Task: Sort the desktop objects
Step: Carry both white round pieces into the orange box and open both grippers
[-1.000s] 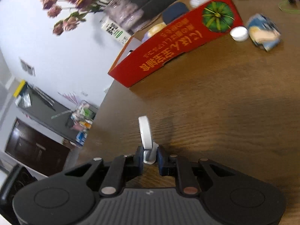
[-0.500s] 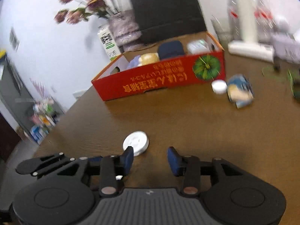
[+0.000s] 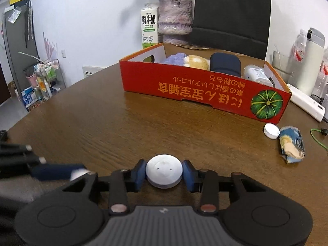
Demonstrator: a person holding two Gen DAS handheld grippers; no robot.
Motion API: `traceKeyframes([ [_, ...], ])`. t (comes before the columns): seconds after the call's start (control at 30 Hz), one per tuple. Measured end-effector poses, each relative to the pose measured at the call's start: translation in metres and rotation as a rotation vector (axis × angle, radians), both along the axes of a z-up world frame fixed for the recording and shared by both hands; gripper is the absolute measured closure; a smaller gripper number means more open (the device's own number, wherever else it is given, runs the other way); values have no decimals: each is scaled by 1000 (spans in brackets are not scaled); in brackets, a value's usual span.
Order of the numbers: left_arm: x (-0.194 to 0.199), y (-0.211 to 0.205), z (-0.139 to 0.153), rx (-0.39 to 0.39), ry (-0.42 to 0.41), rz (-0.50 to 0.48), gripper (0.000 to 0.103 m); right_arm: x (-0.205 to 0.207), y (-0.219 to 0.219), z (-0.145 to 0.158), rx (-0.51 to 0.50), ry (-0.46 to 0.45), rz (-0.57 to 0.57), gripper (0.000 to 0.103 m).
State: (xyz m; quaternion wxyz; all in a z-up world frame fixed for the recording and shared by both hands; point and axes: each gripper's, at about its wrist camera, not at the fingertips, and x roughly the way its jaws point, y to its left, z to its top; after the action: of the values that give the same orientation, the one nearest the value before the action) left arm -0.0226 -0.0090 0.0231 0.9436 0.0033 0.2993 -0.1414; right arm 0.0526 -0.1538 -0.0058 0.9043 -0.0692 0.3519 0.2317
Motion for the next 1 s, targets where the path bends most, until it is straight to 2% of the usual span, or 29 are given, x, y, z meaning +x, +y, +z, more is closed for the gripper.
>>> traceKeyframes([
  [0.1, -7, 7, 7, -8, -19, 60, 75, -20, -10, 8, 19, -36, -26, 65],
  [0.23, -20, 10, 10, -45, -22, 129, 75, -60, -30, 22, 101, -68, -85, 65],
  [0.33, -32, 6, 11, -28, -39, 172, 75, -94, -41, 27, 144, -120, -121, 65],
  [0.63, -91, -5, 35, -31, -173, 176, 75, -172, -65, 42, 171, -279, -172, 65],
  [0.87, -79, 0, 59, -69, -210, 175, 75, -167, -79, 62, 224, -302, -194, 65],
  [1.0, -35, 15, 74, -150, -145, 146, 75, -131, -81, 81, 235, -312, -174, 65],
])
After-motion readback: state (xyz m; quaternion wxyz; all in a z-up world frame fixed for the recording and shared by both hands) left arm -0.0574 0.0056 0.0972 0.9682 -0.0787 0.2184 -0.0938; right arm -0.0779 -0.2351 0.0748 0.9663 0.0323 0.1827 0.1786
